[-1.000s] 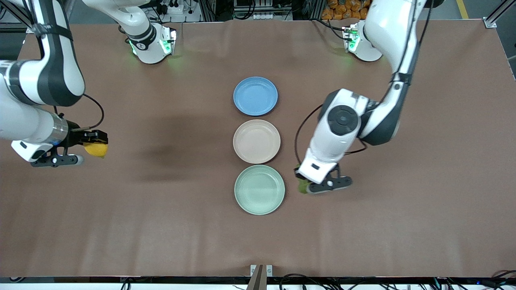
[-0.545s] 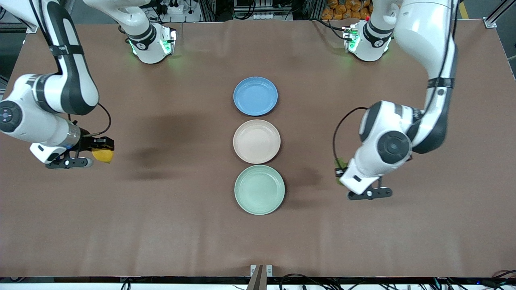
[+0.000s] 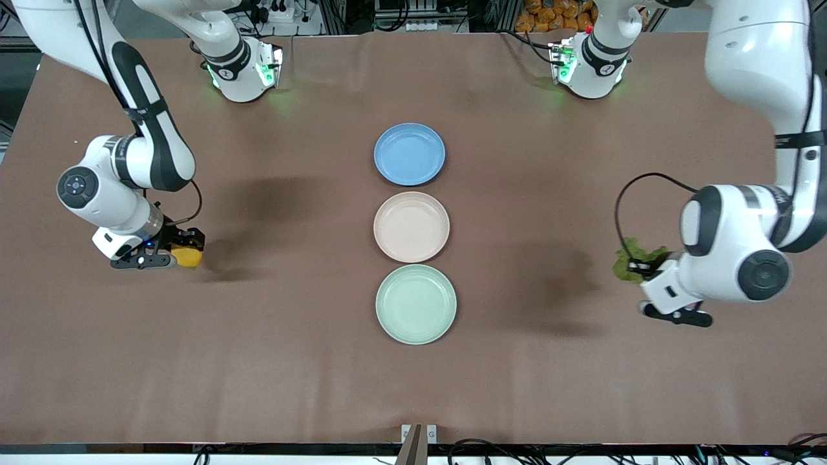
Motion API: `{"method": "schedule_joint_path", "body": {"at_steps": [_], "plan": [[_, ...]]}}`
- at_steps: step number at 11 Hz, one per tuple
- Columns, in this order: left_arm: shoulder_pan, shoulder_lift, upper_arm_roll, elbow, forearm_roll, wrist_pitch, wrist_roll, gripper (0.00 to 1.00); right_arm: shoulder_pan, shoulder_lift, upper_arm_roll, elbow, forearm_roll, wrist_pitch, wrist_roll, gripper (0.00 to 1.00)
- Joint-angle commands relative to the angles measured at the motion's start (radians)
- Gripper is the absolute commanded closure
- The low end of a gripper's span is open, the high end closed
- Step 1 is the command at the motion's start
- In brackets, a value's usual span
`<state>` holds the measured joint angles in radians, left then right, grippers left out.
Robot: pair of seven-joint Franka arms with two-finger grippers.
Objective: Pick lemon and lettuce from plates
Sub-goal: 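Carry the lemon and lettuce outward from the plates with both grippers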
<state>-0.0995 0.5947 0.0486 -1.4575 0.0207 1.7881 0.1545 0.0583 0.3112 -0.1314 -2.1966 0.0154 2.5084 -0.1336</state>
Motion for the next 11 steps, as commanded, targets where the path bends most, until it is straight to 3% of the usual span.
{"method": "schedule_joint_path", "body": {"at_steps": [1,7,8,9,10,11], "plan": [[0.075,0.002,-0.009,-0.023,0.05,-0.012,0.167,1.0,-0.021,0.04,0.006,0.0,0.011,0.064,-0.021,1.0],[0.075,0.011,-0.01,-0.086,0.096,-0.016,0.191,1.0,-0.026,0.123,0.006,-0.002,0.012,0.17,-0.021,1.0],[0.066,0.011,-0.013,-0.084,0.096,-0.035,0.18,1.0,-0.026,0.128,0.006,-0.002,0.012,0.175,-0.02,0.92],[0.063,0.011,-0.015,-0.084,0.096,-0.051,0.183,1.0,-0.026,0.126,0.006,-0.002,0.012,0.173,-0.02,0.75],[0.063,0.011,-0.015,-0.084,0.096,-0.058,0.183,1.0,-0.026,0.126,0.006,0.0,0.012,0.173,-0.017,0.5],[0.063,0.014,-0.016,-0.083,0.096,-0.058,0.186,0.55,-0.025,0.126,0.006,0.0,0.012,0.173,-0.012,0.28]]}}
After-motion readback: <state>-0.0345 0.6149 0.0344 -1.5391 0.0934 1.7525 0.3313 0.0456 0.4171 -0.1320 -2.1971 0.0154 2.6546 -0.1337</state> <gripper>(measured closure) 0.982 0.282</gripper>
